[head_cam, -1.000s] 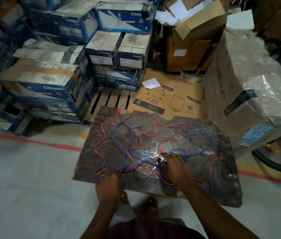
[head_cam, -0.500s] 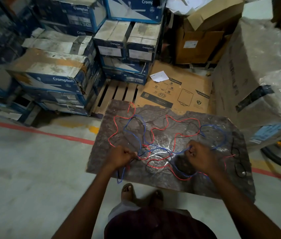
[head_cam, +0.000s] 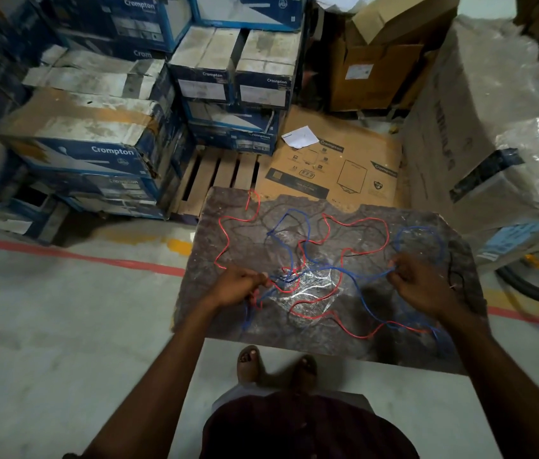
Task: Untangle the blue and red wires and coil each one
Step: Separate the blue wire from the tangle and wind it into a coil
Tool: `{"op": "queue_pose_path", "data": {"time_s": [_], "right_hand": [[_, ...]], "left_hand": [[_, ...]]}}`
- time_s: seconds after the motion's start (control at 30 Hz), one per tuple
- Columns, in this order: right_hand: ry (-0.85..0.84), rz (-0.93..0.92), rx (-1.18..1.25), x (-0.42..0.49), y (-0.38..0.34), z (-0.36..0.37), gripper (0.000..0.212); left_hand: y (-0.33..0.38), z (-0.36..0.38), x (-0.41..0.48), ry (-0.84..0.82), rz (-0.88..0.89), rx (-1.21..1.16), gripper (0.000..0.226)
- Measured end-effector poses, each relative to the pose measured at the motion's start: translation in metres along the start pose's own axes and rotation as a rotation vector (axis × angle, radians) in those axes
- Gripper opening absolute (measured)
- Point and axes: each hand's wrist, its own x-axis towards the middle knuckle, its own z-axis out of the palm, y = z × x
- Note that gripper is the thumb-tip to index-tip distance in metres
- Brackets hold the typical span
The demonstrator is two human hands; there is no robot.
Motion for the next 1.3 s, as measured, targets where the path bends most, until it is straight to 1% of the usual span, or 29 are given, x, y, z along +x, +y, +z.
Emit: {"op": "queue_pose_path", "data": {"time_s": [0.03, 0.07, 0.13, 0.17, 0.23, 0.3, 0.37, 0.43, 0.5, 0.53, 0.57, 0.6, 0.63, 0.67, 0.7, 0.73, 0.77, 0.8, 0.87, 0.93, 0.97, 1.0, 1.1, 1.17, 1.2, 1.3], "right_hand": [[-0.052, 0.02, -0.06, 0.001, 0.001, 0.005, 0.022], [-0.092, 0.025, -0.107, 0.001, 0.0, 0.01, 0.024], [-0.108, 0.009, -0.189, -0.002, -0.014, 0.024, 0.041], [-0.089, -0.015, -0.207, -0.006, -0.027, 0.032, 0.044], [-0.071, -0.081, -0.179, -0.008, -0.05, 0.054, 0.042], [-0.118, -0.148, -0.139, -0.008, -0.073, 0.078, 0.034], [-0.183, -0.267, -0.147, -0.006, -0.091, 0.102, 0.031], [-0.213, -0.378, -0.171, -0.003, -0.108, 0.12, 0.033], [-0.263, -0.432, -0.233, 0.001, -0.125, 0.133, 0.035], [-0.298, -0.421, -0.287, 0.003, -0.132, 0.137, 0.034], [-0.328, -0.404, -0.346, 0.005, -0.137, 0.142, 0.032], [-0.355, -0.376, -0.405, 0.008, -0.14, 0.146, 0.029], [-0.371, -0.352, -0.443, 0.01, -0.14, 0.15, 0.026], [-0.379, -0.323, -0.467, 0.012, -0.139, 0.154, 0.024], [-0.383, -0.297, -0.467, 0.013, -0.137, 0.158, 0.024], [-0.387, -0.273, -0.45, 0.013, -0.135, 0.162, 0.025], [-0.389, -0.258, -0.432, 0.013, -0.133, 0.164, 0.027], [-0.387, -0.246, -0.42, 0.013, -0.133, 0.166, 0.027], [-0.399, -0.238, -0.39, 0.014, -0.131, 0.169, 0.025], [-0.414, -0.266, -0.338, 0.015, -0.128, 0.17, 0.02], [-0.415, -0.274, -0.3, 0.016, -0.126, 0.17, 0.015], [-0.411, -0.269, -0.259, 0.016, -0.123, 0.17, 0.013], [-0.338, -0.232, -0.164, 0.015, -0.118, 0.165, 0.013], [-0.246, -0.246, -0.079, 0.014, -0.115, 0.161, 0.012], [-0.208, -0.255, -0.02, 0.013, -0.115, 0.159, 0.011], [-0.17, -0.223, 0.163, 0.011, -0.114, 0.149, 0.009]], "left_hand": [[-0.004, 0.002, 0.001, -0.024, 0.022, 0.024, 0.019], [-0.009, 0.002, 0.002, -0.051, 0.049, 0.062, 0.016], [-0.02, 0.005, 0.003, -0.12, 0.103, 0.126, 0.012], [-0.026, 0.006, 0.002, -0.137, 0.123, 0.142, 0.012], [-0.036, 0.009, 0.002, -0.133, 0.141, 0.138, 0.023], [-0.045, 0.009, 0.001, -0.075, 0.097, 0.129, 0.035], [-0.055, 0.006, 0.001, 0.076, 0.04, 0.126, 0.035], [-0.06, 0.002, -0.005, 0.344, 0.005, 0.091, 0.028], [-0.063, -0.006, -0.018, 0.622, -0.035, 0.046, 0.01], [-0.067, -0.01, -0.023, 0.701, -0.078, 0.047, 0.011], [-0.077, -0.012, -0.026, 0.721, -0.134, 0.08, 0.026], [-0.087, -0.014, -0.025, 0.686, -0.192, 0.118, 0.04], [-0.097, -0.015, -0.024, 0.61, -0.248, 0.142, 0.048], [-0.106, -0.013, -0.022, 0.515, -0.288, 0.167, 0.049], [-0.113, -0.01, -0.021, 0.447, -0.299, 0.179, 0.041], [-0.115, -0.006, -0.022, 0.432, -0.281, 0.186, 0.028], [-0.114, -0.004, -0.024, 0.454, -0.237, 0.176, 0.015], [-0.114, -0.003, -0.024, 0.474, -0.183, 0.148, 0.012], [-0.115, -0.003, -0.02, 0.454, -0.1, 0.1, 0.016], [-0.117, -0.002, -0.019, 0.428, -0.049, 0.048, 0.013], [-0.119, -0.002, -0.02, 0.441, -0.042, 0.028, 0.018], [-0.121, -0.001, -0.021, 0.468, -0.041, -0.001, 0.029], [-0.129, 0.003, -0.023, 0.569, -0.091, -0.1, 0.067], [-0.129, 0.005, -0.023, 0.549, -0.129, -0.217, 0.087], [-0.127, 0.007, -0.024, 0.528, -0.137, -0.285, 0.089], [-0.114, 0.011, -0.032, 0.5, -0.032, -0.424, 0.072]]}}
